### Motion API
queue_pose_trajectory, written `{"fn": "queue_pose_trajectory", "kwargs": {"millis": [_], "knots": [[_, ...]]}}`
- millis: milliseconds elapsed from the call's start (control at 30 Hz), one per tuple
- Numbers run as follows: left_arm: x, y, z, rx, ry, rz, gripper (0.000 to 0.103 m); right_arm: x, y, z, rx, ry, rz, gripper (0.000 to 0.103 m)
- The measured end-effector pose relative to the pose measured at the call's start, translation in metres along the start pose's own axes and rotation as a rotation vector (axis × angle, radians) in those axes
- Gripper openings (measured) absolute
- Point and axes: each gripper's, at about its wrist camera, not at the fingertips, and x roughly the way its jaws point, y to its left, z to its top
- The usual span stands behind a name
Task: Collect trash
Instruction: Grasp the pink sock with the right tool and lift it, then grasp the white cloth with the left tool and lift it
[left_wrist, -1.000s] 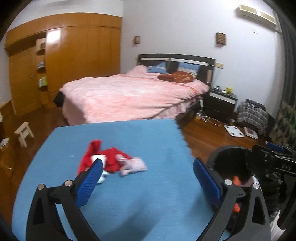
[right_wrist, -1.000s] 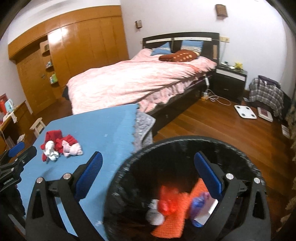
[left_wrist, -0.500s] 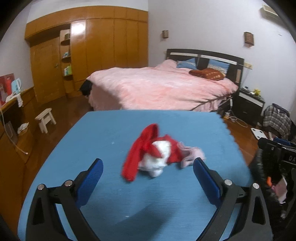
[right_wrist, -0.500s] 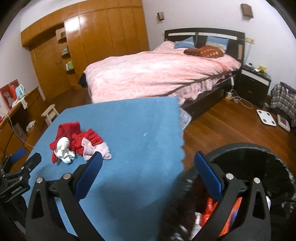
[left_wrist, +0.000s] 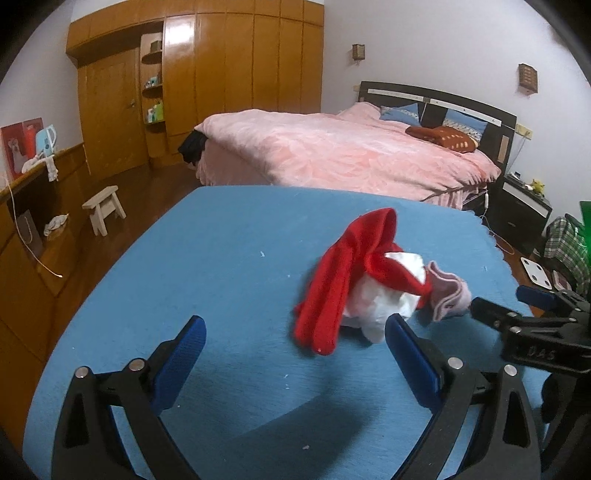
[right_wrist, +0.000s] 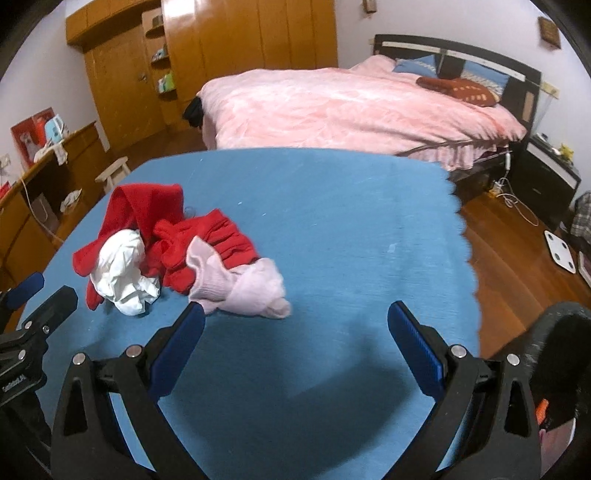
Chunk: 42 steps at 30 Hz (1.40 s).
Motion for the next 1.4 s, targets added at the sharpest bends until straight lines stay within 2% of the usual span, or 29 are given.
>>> {"fn": "queue_pose_trajectory", "kwargs": {"millis": [367, 400, 433, 500, 567, 700, 967, 1100, 1267, 1400], "knots": [[0.008, 0.017, -0.004, -0.026, 0.009, 0.005, 0.095, 0.032, 0.016, 0.008, -0.026, 0.060, 0.025, 0.096], [0.008, 0.017, -0.005, -0.029, 0.009, 0.004, 0.095, 0.034, 0.017, 0.008, -0.028, 0.069, 0.039, 0.090], [0.009, 0.019, -0.005, -0.030, 0.009, 0.003, 0.095, 0.034, 0.017, 0.006, -0.032, 0.075, 0.052, 0.077], [0.010, 0.019, -0.005, -0.029, 0.008, 0.003, 0.095, 0.034, 0.019, 0.005, -0.043, 0.081, 0.074, 0.068], [0.010, 0.019, -0.005, -0.026, 0.008, 0.002, 0.095, 0.031, 0.023, 0.005, -0.057, 0.079, 0.099, 0.054], [0.009, 0.017, -0.004, -0.020, 0.006, 0.003, 0.095, 0.026, 0.020, 0.002, -0.045, 0.076, 0.109, 0.045], [0.000, 0.001, -0.003, -0.004, 0.007, -0.036, 0.093, 0.009, 0.006, -0.007, -0.001, 0.068, 0.097, 0.043], [-0.001, -0.016, -0.005, 0.007, 0.020, -0.089, 0.086, 0.001, -0.007, -0.011, 0.027, 0.063, 0.075, 0.043], [0.008, -0.037, -0.007, 0.026, 0.050, -0.139, 0.081, -0.002, -0.020, -0.011, 0.048, 0.060, 0.060, 0.043], [0.019, -0.043, -0.004, 0.025, 0.068, -0.135, 0.081, -0.002, -0.022, -0.011, 0.041, 0.055, 0.053, 0.043]]}}
